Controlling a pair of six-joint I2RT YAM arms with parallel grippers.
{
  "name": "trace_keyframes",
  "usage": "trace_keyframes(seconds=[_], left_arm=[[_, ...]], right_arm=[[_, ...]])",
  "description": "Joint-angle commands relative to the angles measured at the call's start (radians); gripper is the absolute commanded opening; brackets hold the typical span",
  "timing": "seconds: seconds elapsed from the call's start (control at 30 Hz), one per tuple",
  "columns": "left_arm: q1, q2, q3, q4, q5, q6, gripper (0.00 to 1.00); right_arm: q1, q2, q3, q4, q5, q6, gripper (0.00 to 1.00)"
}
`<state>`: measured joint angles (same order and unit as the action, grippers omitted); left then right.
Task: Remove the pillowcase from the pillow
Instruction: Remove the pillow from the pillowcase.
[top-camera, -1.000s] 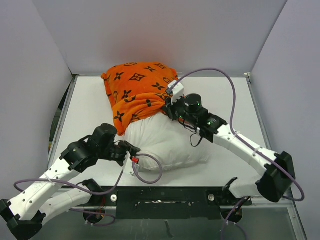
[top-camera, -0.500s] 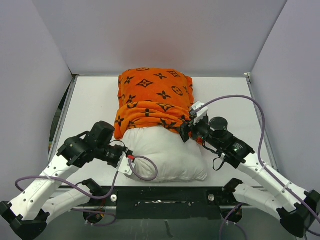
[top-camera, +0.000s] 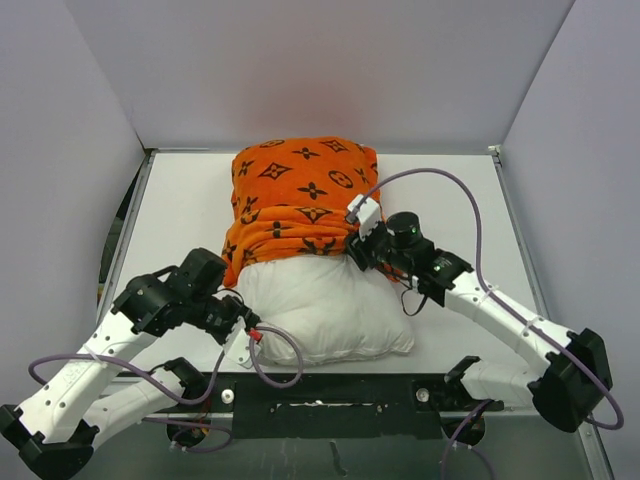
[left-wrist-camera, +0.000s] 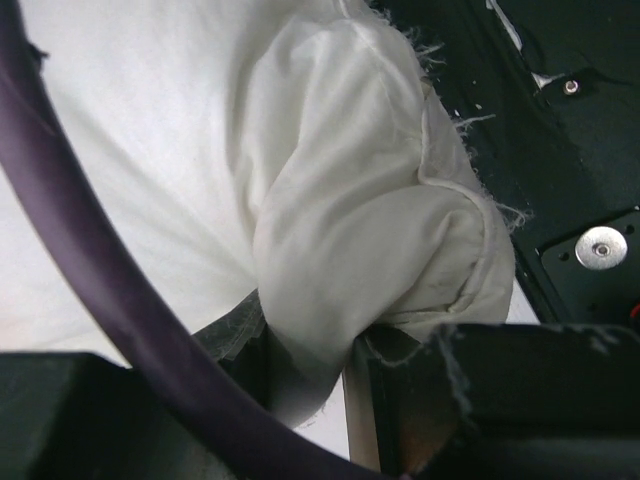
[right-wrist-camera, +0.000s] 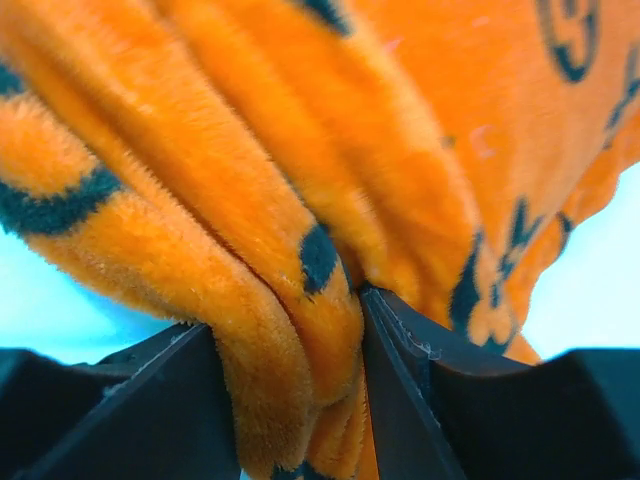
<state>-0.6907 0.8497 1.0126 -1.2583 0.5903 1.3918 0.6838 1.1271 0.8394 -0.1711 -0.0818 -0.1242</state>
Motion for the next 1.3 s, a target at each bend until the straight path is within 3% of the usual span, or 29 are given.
trace_keyframes(seconds=[0.0, 0.17, 0.33, 0.4, 0.5, 0.6, 0.73, 0.83, 0.87, 0.9, 0.93, 0.97, 1.1, 1.27], left_arm=[[0.002, -0.049, 0.038, -0.227, 0.057, 0.158, 0.00], [0.002, -0.078, 0.026, -0.330, -0.005, 0.274, 0.00], [0.002, -0.115, 0.013, -0.410, -0.041, 0.344, 0.00], [0.002, -0.117, 0.031, -0.461, -0.041, 0.344, 0.00], [0.000, -0.114, 0.078, -0.466, -0.032, 0.287, 0.00], [0.000, -0.099, 0.149, -0.470, -0.019, 0.202, 0.00], [0.000, -0.081, 0.198, -0.432, -0.012, 0.093, 0.00], [0.000, -0.135, 0.125, -0.197, -0.038, 0.001, 0.00], [0.000, -0.167, 0.068, -0.073, -0.079, -0.035, 0.15], [0.000, -0.196, 0.013, 0.043, -0.106, -0.056, 0.62], [0.000, -0.217, -0.040, 0.151, -0.135, -0.066, 0.93], [0.000, -0.232, -0.092, 0.254, -0.147, -0.072, 0.97], [-0.001, -0.212, -0.188, 0.603, -0.082, -0.148, 0.98], [-0.015, -0.100, -0.218, 0.831, 0.013, -0.136, 0.98]], right_arm=[[-0.073, 0.107, 0.158, 0.109, 0.021, -0.020, 0.42], [-0.089, 0.249, 0.330, 0.134, -0.007, -0.020, 0.36], [-0.107, 0.362, 0.396, 0.238, 0.110, 0.033, 0.11], [-0.112, 0.427, 0.442, 0.262, 0.226, 0.037, 0.06], [-0.139, 0.559, 0.547, 0.246, 0.438, 0.035, 0.06], [-0.204, 0.639, 0.598, 0.238, 0.493, 0.111, 0.08], [-0.250, 0.726, 0.657, 0.128, 0.361, 0.160, 0.15], [-0.225, 0.651, 0.557, 0.199, 0.231, 0.152, 0.19], [-0.215, 0.621, 0.520, 0.230, 0.220, 0.158, 0.17], [-0.209, 0.593, 0.496, 0.236, 0.214, 0.171, 0.15], [-0.207, 0.572, 0.482, 0.227, 0.211, 0.182, 0.13], [-0.205, 0.554, 0.470, 0.212, 0.210, 0.192, 0.12], [-0.189, 0.487, 0.400, 0.206, 0.201, 0.213, 0.07], [-0.174, 0.459, 0.365, 0.194, 0.188, 0.230, 0.06]])
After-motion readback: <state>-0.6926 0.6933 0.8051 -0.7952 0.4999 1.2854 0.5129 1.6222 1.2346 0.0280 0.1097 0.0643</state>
